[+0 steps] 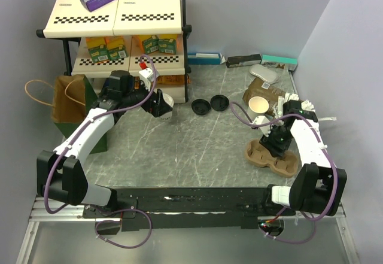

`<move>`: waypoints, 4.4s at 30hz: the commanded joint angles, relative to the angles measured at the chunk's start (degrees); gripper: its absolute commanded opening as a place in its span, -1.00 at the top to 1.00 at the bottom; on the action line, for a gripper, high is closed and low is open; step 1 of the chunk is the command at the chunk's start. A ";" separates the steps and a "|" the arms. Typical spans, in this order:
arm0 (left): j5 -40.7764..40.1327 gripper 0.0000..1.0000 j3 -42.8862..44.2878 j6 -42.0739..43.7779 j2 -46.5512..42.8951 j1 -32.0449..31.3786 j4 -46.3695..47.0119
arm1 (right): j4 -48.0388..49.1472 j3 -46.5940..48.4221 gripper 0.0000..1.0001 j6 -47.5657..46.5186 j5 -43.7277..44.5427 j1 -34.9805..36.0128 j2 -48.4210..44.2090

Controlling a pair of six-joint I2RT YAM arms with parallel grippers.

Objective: Pack the takeout coffee

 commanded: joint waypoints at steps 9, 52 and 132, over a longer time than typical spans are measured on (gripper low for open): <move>0.07 -0.99 1.38 0.68 -0.56 -0.22 1.35 | 3.27 -3.61 -0.18 -1.22 0.51 -0.33 -1.34; 0.25 -0.99 0.41 -0.99 0.67 -0.22 3.11 | -5.16 -3.43 0.73 -2.53 1.47 -0.24 -10.39; -29.21 -0.95 41.46 4.11 3.66 56.29 -44.44 | 16.81 15.72 1.00 69.71 -8.54 23.75 20.02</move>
